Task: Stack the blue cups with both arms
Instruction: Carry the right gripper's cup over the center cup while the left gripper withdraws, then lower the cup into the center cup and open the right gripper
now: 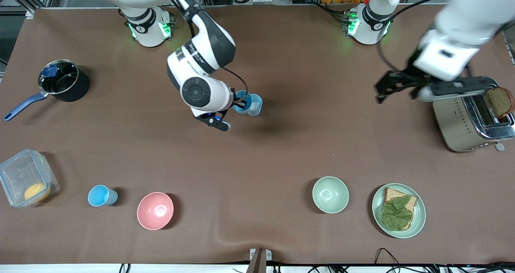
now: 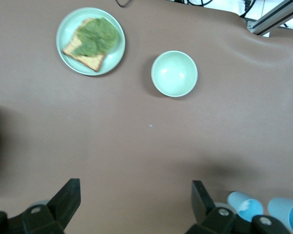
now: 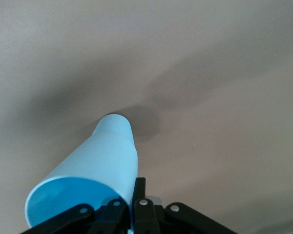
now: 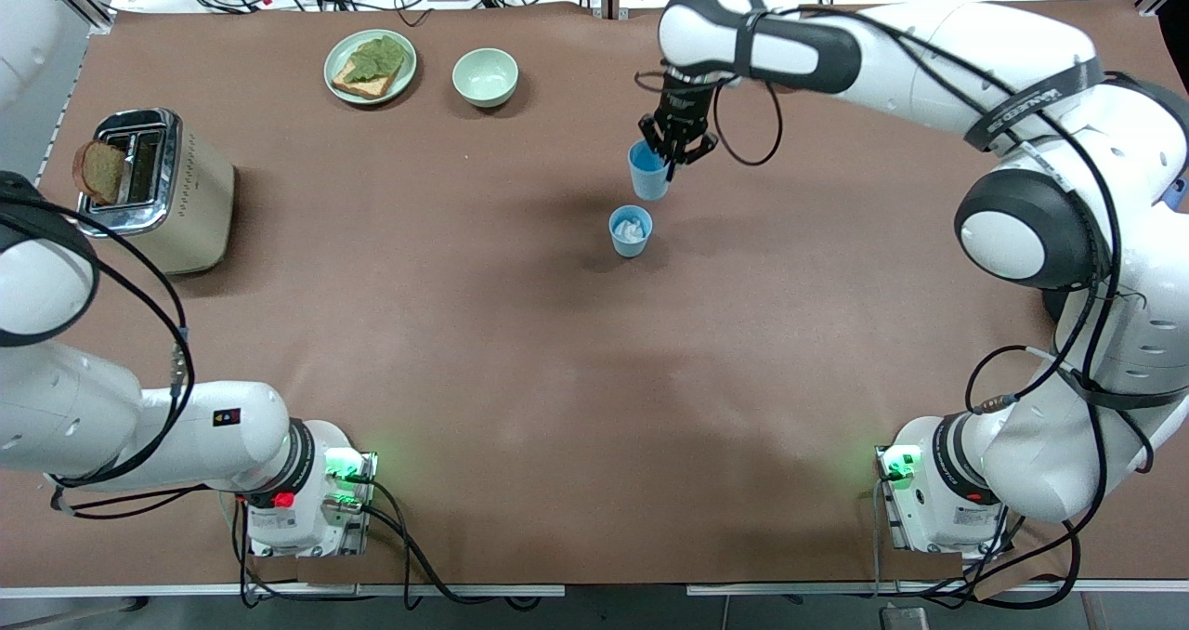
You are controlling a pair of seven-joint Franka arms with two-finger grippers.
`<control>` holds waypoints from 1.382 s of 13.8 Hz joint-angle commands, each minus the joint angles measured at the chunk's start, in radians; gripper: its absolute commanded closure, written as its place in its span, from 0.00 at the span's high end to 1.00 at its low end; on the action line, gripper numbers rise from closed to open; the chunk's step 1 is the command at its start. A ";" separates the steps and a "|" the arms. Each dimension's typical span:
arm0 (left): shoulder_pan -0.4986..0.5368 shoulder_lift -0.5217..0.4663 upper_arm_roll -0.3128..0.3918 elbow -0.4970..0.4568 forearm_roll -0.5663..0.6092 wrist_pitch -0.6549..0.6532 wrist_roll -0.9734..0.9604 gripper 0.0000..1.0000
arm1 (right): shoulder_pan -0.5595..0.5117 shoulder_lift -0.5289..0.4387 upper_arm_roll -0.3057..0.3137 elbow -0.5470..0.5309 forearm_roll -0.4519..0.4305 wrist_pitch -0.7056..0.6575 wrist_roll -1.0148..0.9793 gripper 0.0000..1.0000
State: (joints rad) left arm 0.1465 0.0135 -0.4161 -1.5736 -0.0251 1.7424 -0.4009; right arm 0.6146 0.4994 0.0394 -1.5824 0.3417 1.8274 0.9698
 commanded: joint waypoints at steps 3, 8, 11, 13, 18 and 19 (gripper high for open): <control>0.094 0.011 -0.013 0.041 -0.015 -0.050 0.165 1.00 | 0.047 0.001 -0.012 -0.062 0.059 0.050 0.023 0.00; 0.099 0.011 0.006 0.041 -0.003 -0.064 0.165 1.00 | 0.076 0.004 -0.013 -0.077 0.062 0.084 0.032 0.00; 0.088 0.000 0.065 0.040 0.001 -0.079 0.241 1.00 | 0.080 0.013 -0.013 -0.079 0.062 0.098 0.044 0.00; 0.085 -0.009 0.071 0.040 0.059 -0.103 0.252 1.00 | 0.083 0.018 -0.013 -0.077 0.062 0.098 0.044 0.00; -0.109 -0.035 0.310 0.040 0.077 -0.152 0.257 1.00 | 0.088 0.024 -0.013 -0.077 0.060 0.095 0.044 0.03; -0.148 -0.038 0.360 0.040 0.070 -0.164 0.264 1.00 | 0.088 0.028 -0.013 -0.077 0.060 0.093 0.043 0.36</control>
State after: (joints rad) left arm 0.0732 -0.0050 -0.1443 -1.5415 0.0291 1.6138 -0.1604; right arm 0.6852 0.5303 0.0392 -1.6486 0.3799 1.9130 1.0025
